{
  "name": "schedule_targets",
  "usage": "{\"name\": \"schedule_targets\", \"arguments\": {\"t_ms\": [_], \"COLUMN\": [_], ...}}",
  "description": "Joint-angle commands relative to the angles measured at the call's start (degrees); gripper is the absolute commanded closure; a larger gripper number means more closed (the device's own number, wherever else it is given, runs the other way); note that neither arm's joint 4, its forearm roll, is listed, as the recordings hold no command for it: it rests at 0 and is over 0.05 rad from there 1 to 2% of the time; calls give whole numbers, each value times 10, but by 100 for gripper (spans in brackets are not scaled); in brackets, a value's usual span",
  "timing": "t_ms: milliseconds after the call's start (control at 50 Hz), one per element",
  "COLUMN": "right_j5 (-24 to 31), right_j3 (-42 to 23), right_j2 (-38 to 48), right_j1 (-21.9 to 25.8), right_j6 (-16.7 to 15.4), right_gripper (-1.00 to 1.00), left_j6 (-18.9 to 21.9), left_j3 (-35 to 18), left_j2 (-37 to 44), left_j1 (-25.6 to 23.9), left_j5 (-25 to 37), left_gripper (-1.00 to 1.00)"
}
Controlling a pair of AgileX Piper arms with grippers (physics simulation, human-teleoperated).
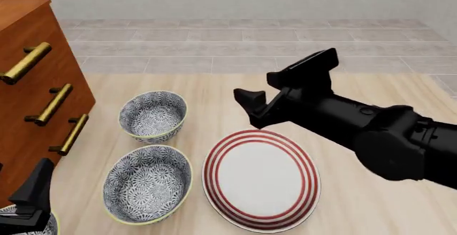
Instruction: Pick up the bowl and put it in the front on the plate.
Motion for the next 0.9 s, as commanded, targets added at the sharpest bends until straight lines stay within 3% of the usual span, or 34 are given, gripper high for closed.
{"name": "schedule_targets", "arguments": {"t_ms": [20, 80, 120, 200, 260, 300, 320, 580, 740, 900], "right_j5": [55, 77, 89, 113, 129, 139, 147, 199, 222, 235], "right_j3": [-82, -107, -121, -157, -182, -198, -208, -291, -336, -382], "right_j2": [59, 81, 93, 122, 143, 154, 161, 223, 253, 291], "right_j1": [28, 37, 38, 40, 47, 56, 59, 59, 64, 47], "right_j6": [20, 24, 6, 17, 33, 65, 54, 63, 113, 134], "right_gripper": [-100, -100, -100, -100, -100, -100, -100, -100, -100, -100], "left_j6": [0, 0, 0, 0, 0, 0, 0, 0, 0, 0], "left_j3": [0, 0, 0, 0, 0, 0, 0, 0, 0, 0], "left_j2": [0, 0, 0, 0, 0, 0, 0, 0, 0, 0], "left_j1": [0, 0, 0, 0, 0, 0, 0, 0, 0, 0], "left_j5": [0, 0, 0, 0, 0, 0, 0, 0, 0, 0], "left_gripper": [-100, -100, -100, -100, -100, -100, -100, -100, -100, -100]}}
